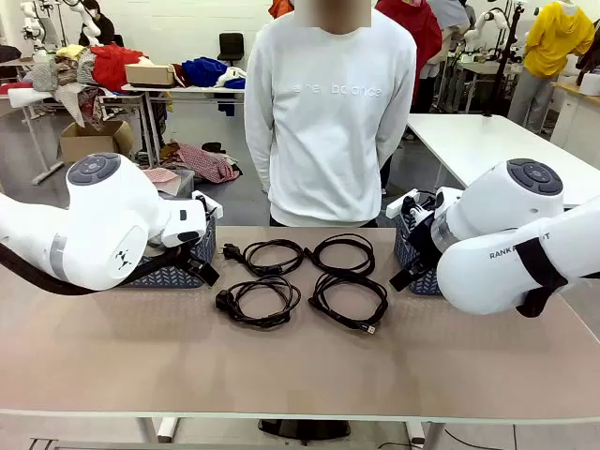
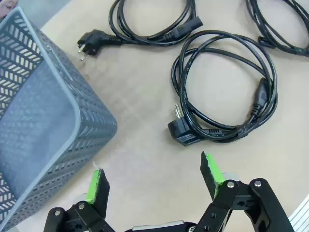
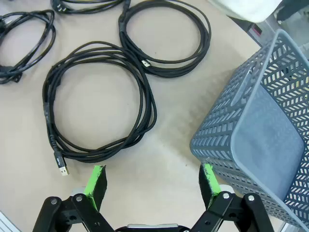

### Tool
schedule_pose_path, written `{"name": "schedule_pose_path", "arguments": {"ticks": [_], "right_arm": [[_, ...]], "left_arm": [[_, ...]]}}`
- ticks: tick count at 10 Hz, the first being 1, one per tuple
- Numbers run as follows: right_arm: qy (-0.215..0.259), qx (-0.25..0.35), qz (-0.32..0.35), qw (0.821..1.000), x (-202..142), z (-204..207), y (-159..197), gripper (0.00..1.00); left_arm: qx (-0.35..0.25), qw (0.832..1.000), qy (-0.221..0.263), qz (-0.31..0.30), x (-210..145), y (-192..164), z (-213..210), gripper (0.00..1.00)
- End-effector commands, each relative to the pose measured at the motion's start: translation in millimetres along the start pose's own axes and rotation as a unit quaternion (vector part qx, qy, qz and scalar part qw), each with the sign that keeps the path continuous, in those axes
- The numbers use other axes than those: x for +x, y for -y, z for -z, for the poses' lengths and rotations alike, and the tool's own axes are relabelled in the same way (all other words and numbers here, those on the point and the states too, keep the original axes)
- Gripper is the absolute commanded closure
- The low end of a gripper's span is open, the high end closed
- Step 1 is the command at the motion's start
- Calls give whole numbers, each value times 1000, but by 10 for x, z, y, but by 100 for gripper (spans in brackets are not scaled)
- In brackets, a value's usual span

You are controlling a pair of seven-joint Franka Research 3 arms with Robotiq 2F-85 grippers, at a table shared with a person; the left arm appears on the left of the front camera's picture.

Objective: Organize the cables according to human instructions.
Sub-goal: Pick up a bundle of cables and place it in the basket indicated by the human.

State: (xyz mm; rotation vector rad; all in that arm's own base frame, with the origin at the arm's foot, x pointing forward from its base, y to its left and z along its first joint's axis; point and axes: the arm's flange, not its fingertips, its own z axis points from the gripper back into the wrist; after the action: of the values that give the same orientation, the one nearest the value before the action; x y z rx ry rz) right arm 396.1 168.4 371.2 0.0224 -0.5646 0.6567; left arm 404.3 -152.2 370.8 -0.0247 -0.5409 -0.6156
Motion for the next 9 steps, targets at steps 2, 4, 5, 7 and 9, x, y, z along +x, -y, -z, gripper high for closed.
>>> {"name": "schedule_pose_path", "arguments": {"ticks": [2,4,5,7,9], "right_arm": [[0,0,0,1000,0,0,0,0],[0,0,0,1000,0,0,0,0],[0,0,0,1000,0,0,0,0],[0,0,0,1000,0,0,0,0],[0,0,-1,1000,0,1,-1,0]], "left_arm": [[0,1000,0,0,0,0,-1,0],[0,1000,0,0,0,0,-1,0],[0,1000,0,0,0,0,-1,0],[0,1000,0,0,0,0,-1,0],[0,1000,0,0,0,0,-1,0]]}}
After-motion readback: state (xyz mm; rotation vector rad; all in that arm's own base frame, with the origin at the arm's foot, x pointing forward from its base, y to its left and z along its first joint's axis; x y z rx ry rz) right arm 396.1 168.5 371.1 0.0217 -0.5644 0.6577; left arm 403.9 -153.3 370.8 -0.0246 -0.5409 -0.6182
